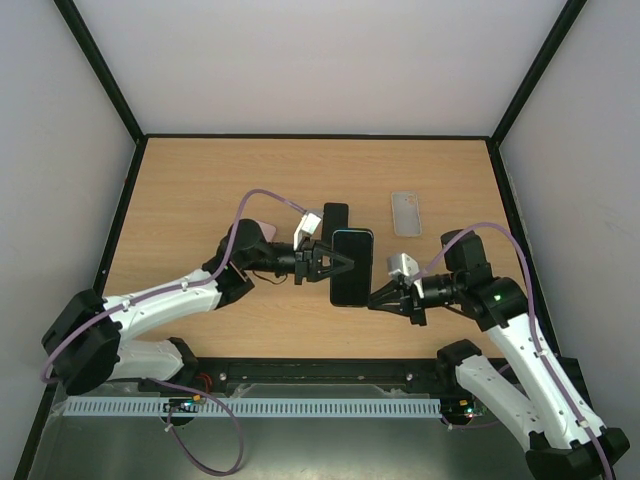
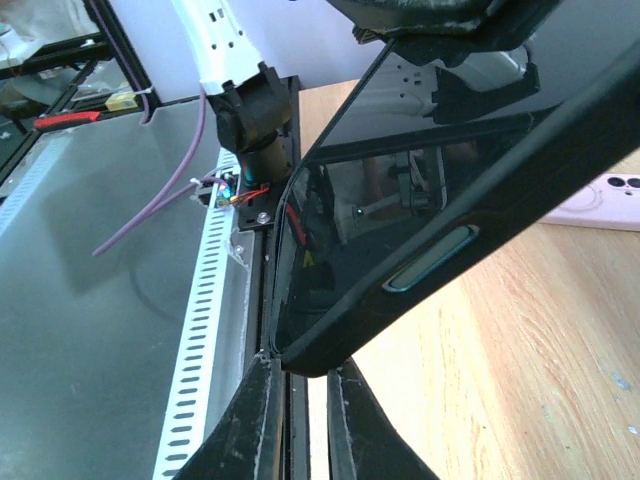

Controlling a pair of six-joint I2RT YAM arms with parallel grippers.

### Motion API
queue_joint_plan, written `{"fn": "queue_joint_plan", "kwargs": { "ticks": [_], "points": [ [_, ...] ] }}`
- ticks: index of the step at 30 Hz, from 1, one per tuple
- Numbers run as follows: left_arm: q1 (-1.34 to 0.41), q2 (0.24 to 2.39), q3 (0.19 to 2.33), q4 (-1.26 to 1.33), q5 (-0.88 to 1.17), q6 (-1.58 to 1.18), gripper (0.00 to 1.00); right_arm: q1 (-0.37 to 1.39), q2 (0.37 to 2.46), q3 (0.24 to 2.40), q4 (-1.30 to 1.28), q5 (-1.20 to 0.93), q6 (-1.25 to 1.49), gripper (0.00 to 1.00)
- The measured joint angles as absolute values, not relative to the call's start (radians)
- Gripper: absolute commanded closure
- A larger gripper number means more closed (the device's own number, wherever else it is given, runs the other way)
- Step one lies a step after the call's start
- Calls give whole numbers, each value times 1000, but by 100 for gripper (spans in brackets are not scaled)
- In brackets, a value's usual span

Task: Take the phone out of the phone case

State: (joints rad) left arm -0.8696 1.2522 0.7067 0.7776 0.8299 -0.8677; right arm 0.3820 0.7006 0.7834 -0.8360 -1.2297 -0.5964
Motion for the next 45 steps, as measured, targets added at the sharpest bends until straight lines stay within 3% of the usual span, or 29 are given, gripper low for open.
{"fn": "queue_joint_plan", "kwargs": {
  "ticks": [21,24,29,32,34,37,45],
  "points": [
    [-852,1292,707,809,793,-855,97,396,699,738,-722,-1083,-582,98],
    [-870,1291,727,767,811,-850,98,394,726,722,-670,-926,-650,98],
    [-963,1229,770,768,1028,-879,97,352,780,685,-519,-673,-712,98],
    [-941,1178,770,756,1077,-860,97,353,764,683,-502,-644,-717,89],
    [-906,1150,766,717,1069,-828,97,352,746,691,-513,-666,-712,72],
    [-862,1116,748,654,1011,-782,97,353,706,714,-555,-758,-691,57],
    [-842,1071,649,613,773,-708,97,353,662,770,-619,-1071,-516,55]
  ]
}}
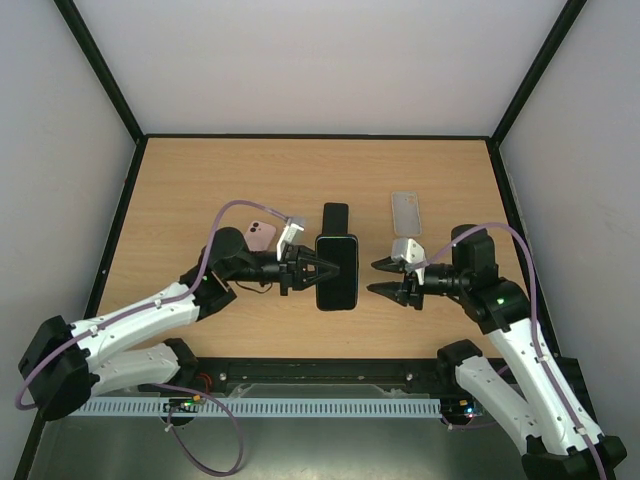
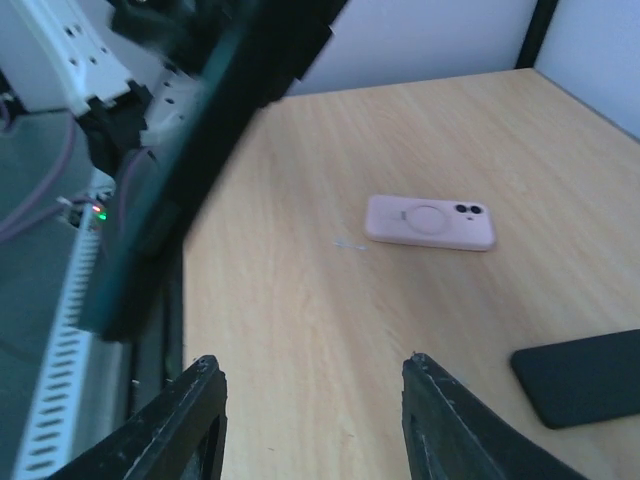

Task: Take the phone out of the phone case

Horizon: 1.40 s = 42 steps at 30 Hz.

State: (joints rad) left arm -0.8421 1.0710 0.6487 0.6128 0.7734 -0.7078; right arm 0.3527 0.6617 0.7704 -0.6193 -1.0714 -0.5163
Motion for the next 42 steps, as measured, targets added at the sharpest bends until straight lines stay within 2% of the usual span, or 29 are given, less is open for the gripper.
{"fn": "queue_joint_plan", "kwargs": {
  "ticks": [4,8,31,42],
  "points": [
    [-842,1075,625,631,723,-703,97,353,663,770,-624,-1126,-456,55],
    [-842,1091,621,673,701,-707,97,353,663,770,-628,-1159,-441,51],
    [-850,1108,621,772,688,-725,96,353,668,717,-614,-1247,-379,49],
    [-863,1133,621,776,697,-725,96,353,677,683,-517,-1239,-255,55]
  ]
}}
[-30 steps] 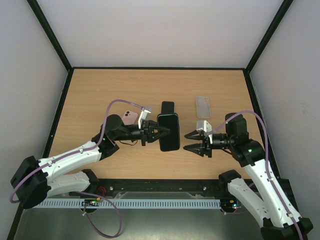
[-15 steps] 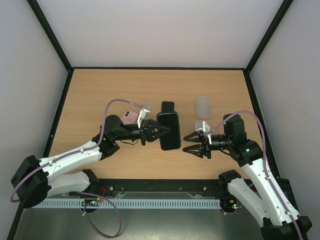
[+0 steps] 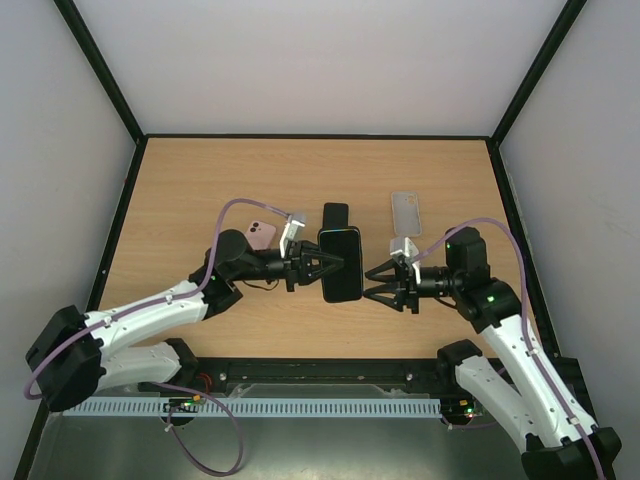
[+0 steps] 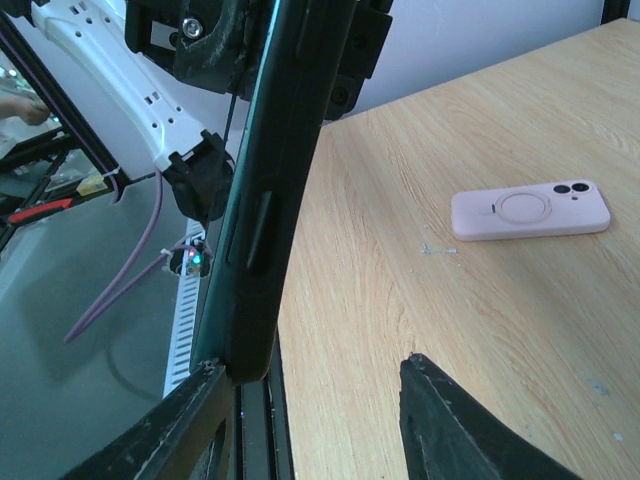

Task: Take the phone out of the phone case

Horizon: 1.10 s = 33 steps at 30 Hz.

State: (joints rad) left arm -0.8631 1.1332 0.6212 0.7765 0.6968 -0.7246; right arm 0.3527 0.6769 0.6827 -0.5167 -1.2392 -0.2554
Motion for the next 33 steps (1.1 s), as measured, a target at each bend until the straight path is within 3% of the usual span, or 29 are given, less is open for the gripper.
{"fn": "queue_joint_plan", "kwargs": {
  "ticks": [13,20,25,27,33],
  "points": [
    [-855,1171,621,804,703,-734,97,353,704,659,-477,-1166,-192,59],
    [-866,1223,621,852,688,-746,97,353,760,682,-493,-1155,-174,42],
    [-880,1256,621,965,715,-787,97,345,775,716,-511,-1238,-155,40],
    [-888,1273,621,1016,731,-803,96,345,773,724,-511,-1280,-131,45],
    [-892,1311,622,1092,727,-827,94,345,772,738,-504,-1343,-60,77]
  ]
}}
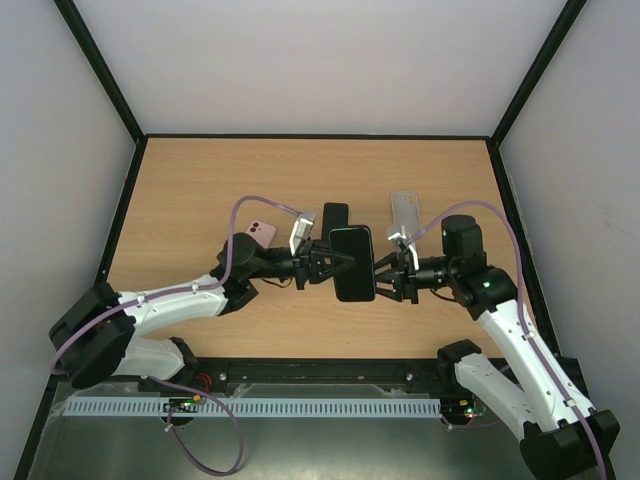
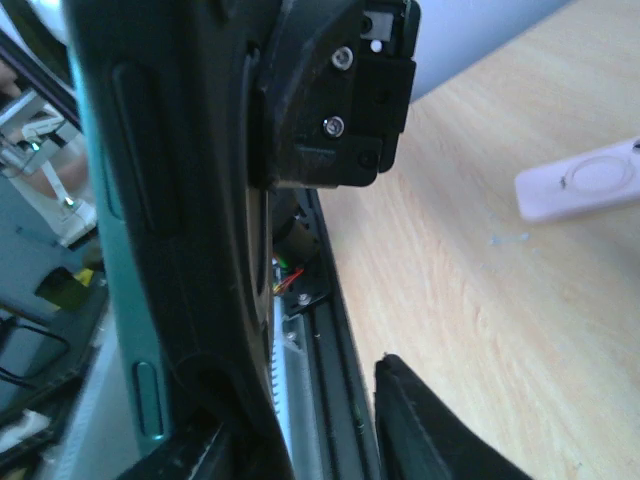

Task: Take the phone out of the phone case

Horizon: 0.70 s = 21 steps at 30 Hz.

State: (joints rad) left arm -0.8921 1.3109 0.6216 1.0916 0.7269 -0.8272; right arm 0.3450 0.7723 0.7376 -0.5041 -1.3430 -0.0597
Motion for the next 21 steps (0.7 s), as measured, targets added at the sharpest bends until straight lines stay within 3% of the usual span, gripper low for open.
{"fn": "queue_joint_plan", "kwargs": {
  "ticks": [2,9,13,15,21],
  "points": [
    [-884,1311,626,1082,709,-833,91,345,773,748,-498,-1347,-34,97],
    [-817,1328,746,861,621,-832,80,334,787,754,-381,-1199,225,98],
    [-794,1373,814,727,506,-817,57,327,833,738,-305,-1118,327,98],
    [-786,1392,822,672,432,-805,50,311,848,708,-270,-1092,374,98],
    [-760,1389,822,510,173,-772,44,220,873,540,-192,-1056,529,98]
  ]
}}
